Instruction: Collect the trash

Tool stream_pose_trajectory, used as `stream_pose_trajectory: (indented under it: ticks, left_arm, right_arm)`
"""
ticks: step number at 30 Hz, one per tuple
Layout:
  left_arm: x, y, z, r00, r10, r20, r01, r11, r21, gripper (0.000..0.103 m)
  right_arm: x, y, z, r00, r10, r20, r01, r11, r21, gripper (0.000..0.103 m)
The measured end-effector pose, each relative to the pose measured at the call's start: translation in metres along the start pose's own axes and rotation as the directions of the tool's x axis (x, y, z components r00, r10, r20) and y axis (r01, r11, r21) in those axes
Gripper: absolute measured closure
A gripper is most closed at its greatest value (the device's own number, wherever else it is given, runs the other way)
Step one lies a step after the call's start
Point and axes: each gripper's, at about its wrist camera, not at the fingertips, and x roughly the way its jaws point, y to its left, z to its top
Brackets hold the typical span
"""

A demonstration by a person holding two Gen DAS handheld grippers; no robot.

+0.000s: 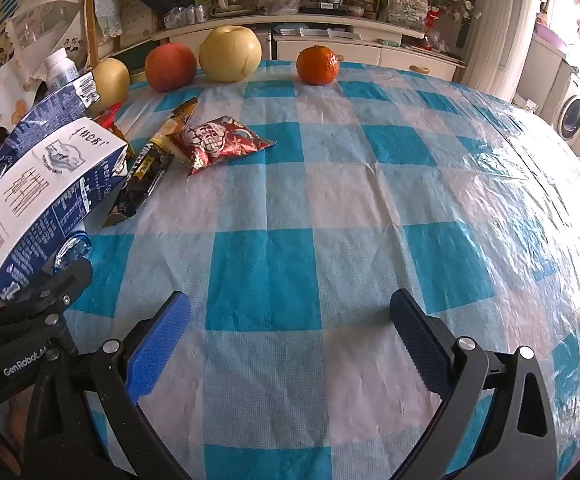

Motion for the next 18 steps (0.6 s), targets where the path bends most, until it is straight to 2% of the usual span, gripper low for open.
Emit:
stream_pose_trajectory:
  ticks: [2, 3, 7, 10, 15, 18]
  left_arm:
    - [0.0, -0.001, 0.001, 1.0, -0.003, -0.004, 0.003, 1.0, 0.005, 0.004]
    - [-0.006, -0.002, -0.004, 1.0, -0.002, 0.027, 0.002, 1.0, 0.012, 0.004]
    - [-0.022, 0.009, -0.018, 0.997, -0.053, 0.048, 0.053, 0.999, 0.003, 0.004]
    - [-0.038, 0.016, -0.028, 0.996, -0.052, 0.076, 0.053, 0.999, -0.005, 0.004]
    - [-0.062, 0.047, -0.046, 0.993, -0.058, 0.105, 0.062, 0.997, -0.039, 0.004]
    - [-0.08, 0.055, -0.053, 0.99, -0.047, 0.134, 0.056, 0.996, -0.064, 0.004]
  right_arm:
    - [0.0, -0.001, 0.001, 1.0, 0.002, -0.008, -0.002, 1.0, -0.002, 0.004]
    - [-0.001, 0.0, 0.0, 1.0, -0.006, -0.008, 0.006, 1.0, -0.005, 0.005]
    - [-0.018, -0.002, -0.017, 0.999, -0.03, 0.031, 0.031, 1.0, -0.007, 0.005]
    - [-0.026, -0.002, -0.021, 0.999, -0.041, 0.03, 0.041, 0.999, -0.009, 0.005]
    - [-0.059, 0.006, -0.031, 0.992, -0.045, 0.12, 0.048, 0.999, -0.025, 0.005]
    - [-0.084, 0.015, -0.043, 0.98, -0.056, 0.189, 0.067, 0.996, -0.053, 0.005]
